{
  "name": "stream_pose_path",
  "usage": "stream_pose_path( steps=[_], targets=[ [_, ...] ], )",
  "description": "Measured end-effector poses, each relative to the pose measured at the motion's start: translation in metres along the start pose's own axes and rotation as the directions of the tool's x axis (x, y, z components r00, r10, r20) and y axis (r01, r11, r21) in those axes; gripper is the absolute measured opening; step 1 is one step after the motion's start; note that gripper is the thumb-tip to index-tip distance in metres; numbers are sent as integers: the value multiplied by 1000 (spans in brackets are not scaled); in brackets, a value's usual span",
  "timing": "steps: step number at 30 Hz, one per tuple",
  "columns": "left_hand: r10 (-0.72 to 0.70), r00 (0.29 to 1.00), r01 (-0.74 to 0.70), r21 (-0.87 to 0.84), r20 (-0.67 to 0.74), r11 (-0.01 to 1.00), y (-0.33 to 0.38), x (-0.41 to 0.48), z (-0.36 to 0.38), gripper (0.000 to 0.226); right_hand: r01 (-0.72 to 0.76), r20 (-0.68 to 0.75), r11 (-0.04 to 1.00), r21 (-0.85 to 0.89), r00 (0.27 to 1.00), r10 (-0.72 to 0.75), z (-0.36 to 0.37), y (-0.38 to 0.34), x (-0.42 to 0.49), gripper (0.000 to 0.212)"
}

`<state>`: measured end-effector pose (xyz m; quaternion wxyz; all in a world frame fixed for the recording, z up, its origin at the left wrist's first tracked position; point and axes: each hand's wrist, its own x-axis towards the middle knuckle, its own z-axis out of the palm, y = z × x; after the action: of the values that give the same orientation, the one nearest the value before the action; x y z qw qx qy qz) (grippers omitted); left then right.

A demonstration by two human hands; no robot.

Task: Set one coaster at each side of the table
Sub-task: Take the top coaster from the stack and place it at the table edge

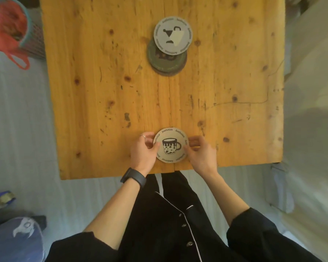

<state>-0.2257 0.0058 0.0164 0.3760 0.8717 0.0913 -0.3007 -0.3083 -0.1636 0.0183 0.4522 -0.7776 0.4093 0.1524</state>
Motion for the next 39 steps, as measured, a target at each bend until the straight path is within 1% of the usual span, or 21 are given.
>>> stream_pose_path(
  steps=[3, 6, 10, 15, 21, 24, 27, 29, 32, 36, 39],
  targets=[
    [13, 1000, -13, 6, 0, 1000, -3, -1, 1, 32, 10, -7, 1000, 7, 1000, -10, 3, 6, 0, 20],
    [70, 997, -66, 91, -40, 994, -7, -3, 4, 29, 43, -47, 999, -13, 998, -44, 6, 7, 1, 18],
    [120, 987, -97, 202, -106, 975, -10, -6, 11, 30, 98, -68, 991, -94, 992, -105, 9, 8, 1, 17],
    [158, 984, -133, 240, -88, 962, -15, -6, 9, 31, 189, -48, 971, -144, 979, -198, 8, 7, -2, 27],
    [212, 976, -184, 337, -48, 923, -12, -4, 5, 30, 219, -38, 957, -192, 972, -230, 6, 10, -4, 29],
    [250, 966, -205, 404, -63, 892, -10, -6, 5, 31, 258, -21, 937, -236, 963, -270, 8, 14, -9, 33],
    [277, 959, -217, 465, -65, 858, -11, -8, 8, 36, 267, -11, 937, -224, 961, -277, 10, 19, -11, 33],
    [284, 957, -217, 500, -61, 838, -12, -10, 9, 38, 258, -31, 947, -191, 963, -268, 10, 20, -9, 30],
    [261, 963, -191, 499, -74, 845, -10, -11, 12, 37, 260, -90, 955, -144, 957, -275, 9, 21, -4, 25],
    [193, 974, -129, 401, -123, 907, -3, -11, 14, 34, 225, -132, 971, -84, 963, -235, 10, 18, 1, 20],
    [155, 978, -95, 362, -140, 927, 2, -7, 16, 32, 206, -146, 977, -61, 966, -213, 9, 13, 6, 21]
  ],
)
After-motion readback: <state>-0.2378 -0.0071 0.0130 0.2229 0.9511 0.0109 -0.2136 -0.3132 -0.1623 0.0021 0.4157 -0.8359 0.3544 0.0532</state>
